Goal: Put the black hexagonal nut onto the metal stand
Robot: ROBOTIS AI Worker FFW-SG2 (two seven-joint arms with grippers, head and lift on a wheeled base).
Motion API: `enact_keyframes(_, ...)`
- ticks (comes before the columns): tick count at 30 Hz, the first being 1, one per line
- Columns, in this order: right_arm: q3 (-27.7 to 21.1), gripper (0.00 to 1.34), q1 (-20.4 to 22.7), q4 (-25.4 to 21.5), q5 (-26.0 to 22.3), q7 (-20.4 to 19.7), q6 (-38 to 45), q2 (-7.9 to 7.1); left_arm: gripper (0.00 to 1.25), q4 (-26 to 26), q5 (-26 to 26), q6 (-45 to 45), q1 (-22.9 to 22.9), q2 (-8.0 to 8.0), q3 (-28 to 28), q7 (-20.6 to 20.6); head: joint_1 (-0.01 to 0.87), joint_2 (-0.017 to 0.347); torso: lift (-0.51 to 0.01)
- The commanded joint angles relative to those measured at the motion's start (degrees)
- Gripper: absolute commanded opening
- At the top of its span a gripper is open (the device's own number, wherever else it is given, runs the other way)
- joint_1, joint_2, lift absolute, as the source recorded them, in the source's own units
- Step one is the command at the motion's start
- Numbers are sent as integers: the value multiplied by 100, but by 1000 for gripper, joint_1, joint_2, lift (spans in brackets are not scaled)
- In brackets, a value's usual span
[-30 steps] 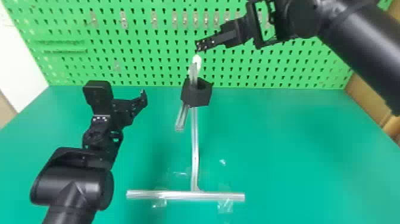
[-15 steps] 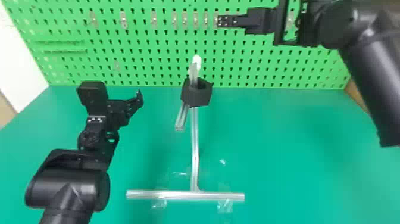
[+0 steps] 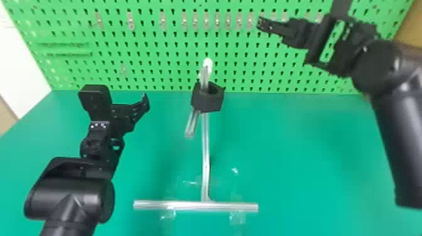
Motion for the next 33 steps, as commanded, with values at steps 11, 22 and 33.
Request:
enact_keyframes(11, -393, 1227, 1357, -144, 524, -566, -1595, 330, 1094, -39, 39, 0, -3, -11, 7, 0, 693, 81, -1)
enact_keyframes(22, -621, 1230, 1946, -144, 1184, -865, -2325, 594, 1094, -39, 83, 0, -12, -11, 7, 0, 693, 81, -1)
enact_keyframes(33, -568, 1227, 2183, -197, 1685, -1226, -2386, 664, 1092, -39, 74, 9, -21, -37, -10, 0, 693, 81, -1)
